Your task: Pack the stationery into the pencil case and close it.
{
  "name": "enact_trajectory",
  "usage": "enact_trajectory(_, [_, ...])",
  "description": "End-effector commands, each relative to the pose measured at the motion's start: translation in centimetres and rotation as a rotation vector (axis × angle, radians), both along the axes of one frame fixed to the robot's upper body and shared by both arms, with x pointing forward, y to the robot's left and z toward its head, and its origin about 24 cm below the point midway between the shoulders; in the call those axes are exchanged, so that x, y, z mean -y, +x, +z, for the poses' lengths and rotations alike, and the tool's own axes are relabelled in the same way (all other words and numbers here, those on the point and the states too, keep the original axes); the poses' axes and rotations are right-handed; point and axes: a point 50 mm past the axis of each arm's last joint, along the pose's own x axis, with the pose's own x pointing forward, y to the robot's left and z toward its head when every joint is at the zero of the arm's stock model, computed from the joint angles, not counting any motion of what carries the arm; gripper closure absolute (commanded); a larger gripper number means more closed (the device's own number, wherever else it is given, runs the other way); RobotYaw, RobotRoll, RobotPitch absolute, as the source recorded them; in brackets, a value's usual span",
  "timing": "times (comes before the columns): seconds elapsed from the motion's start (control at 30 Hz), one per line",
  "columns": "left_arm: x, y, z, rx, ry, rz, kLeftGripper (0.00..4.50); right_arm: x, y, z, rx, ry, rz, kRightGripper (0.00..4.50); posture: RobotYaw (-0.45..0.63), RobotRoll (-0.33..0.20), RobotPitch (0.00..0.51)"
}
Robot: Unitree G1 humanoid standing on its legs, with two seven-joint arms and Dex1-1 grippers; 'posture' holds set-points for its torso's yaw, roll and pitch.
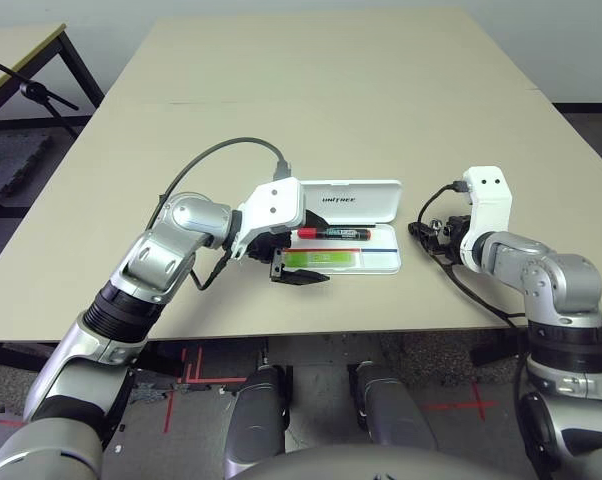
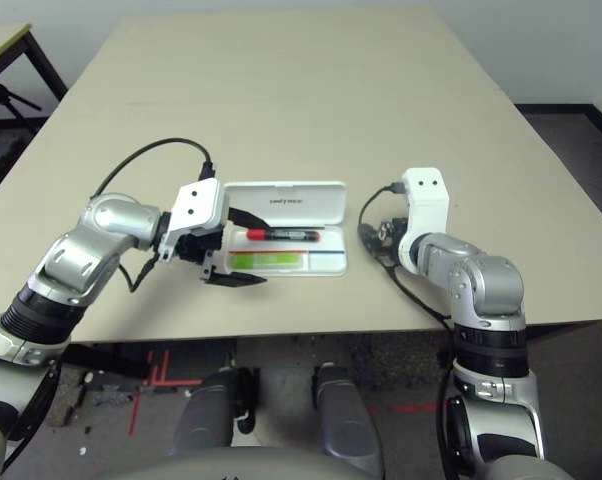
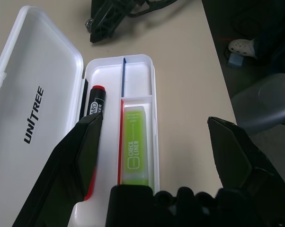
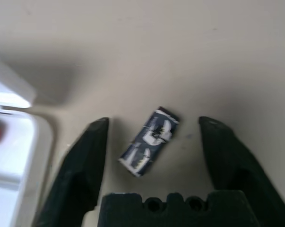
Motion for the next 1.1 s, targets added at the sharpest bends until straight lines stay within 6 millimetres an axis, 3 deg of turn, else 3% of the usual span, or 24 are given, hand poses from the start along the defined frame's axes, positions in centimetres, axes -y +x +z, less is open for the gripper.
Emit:
enact_trajectory(0.03, [0.5,-0.1,0.1,0.012,0.017,-0.016,0.0,0.2,-0.5,-1.3,-0.097,0.002,0.01,2.16,-0.11,0.0,0.131])
enact_trajectory(0.2, [0.6,0.0,0.1,0.011,0.018,-0.021,0.0,1.3,-0.6,-1.1,-0.117,-0.019,0.032,4.01,-0.12,0.0,0.132])
enact_trajectory(0.23, [0.6,0.0,0.1,0.011,0.018,-0.022,0.0,1.6,-0.6,-0.9,-0.113,-0.026,0.039,4.16,-0.12,0.0,0.132])
enact_trajectory(0.43, [0.7,0.0,0.1,0.012,0.021,-0.021,0.0,2.2,-0.1,0.3,-0.066,-0.06,0.14,4.15,-0.12,0.0,0.132])
enact_trajectory(0.6, [0.5,0.1,0.1,0.013,0.026,-0.017,0.0,2.3,-0.2,2.2,0.074,-0.115,0.471,4.15,-0.12,0.0,0.132])
enact_trajectory(0.83, [0.2,0.1,0.2,0.016,0.031,-0.014,0.0,3.1,-1.6,4.1,0.115,-0.113,0.833,4.15,-0.11,0.0,0.131])
enact_trajectory(1.1, [0.0,0.1,0.2,0.016,0.04,-0.013,0.0,2.9,-2.2,5.5,0.105,-0.082,1.057,4.15,-0.11,0.0,0.131])
